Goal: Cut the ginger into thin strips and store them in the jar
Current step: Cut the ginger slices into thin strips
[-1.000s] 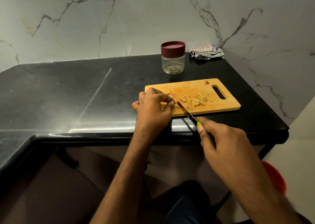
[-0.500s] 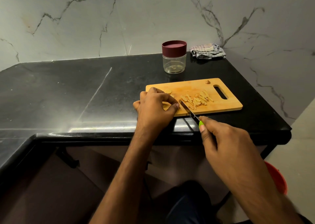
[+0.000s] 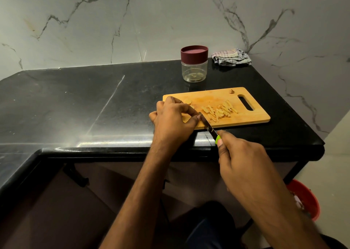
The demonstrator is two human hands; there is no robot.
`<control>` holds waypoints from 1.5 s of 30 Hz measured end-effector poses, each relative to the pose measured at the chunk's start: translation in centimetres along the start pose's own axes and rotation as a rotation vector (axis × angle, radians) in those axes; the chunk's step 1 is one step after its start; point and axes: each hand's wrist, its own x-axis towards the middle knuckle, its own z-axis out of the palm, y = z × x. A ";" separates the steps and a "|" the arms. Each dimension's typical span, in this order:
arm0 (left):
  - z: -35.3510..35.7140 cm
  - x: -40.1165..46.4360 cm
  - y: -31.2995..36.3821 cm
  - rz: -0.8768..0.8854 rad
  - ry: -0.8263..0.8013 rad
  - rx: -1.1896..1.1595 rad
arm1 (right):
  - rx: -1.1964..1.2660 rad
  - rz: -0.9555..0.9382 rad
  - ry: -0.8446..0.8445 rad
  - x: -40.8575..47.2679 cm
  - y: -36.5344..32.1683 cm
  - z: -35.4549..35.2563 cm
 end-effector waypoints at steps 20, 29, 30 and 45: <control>0.0 -0.5 0.1 0.110 -0.005 0.012 | -0.236 0.048 0.037 -0.2 1.6 -1.6; 0.1 -1.1 0.6 0.324 -0.070 0.086 | -0.221 0.034 0.027 -0.6 1.8 -1.9; 0.2 -1.1 0.7 0.328 -0.087 0.129 | -0.211 0.034 0.025 -0.6 1.7 -1.9; 0.5 -0.8 0.1 0.209 0.000 -0.020 | -0.022 -0.009 0.063 -0.5 1.9 -1.8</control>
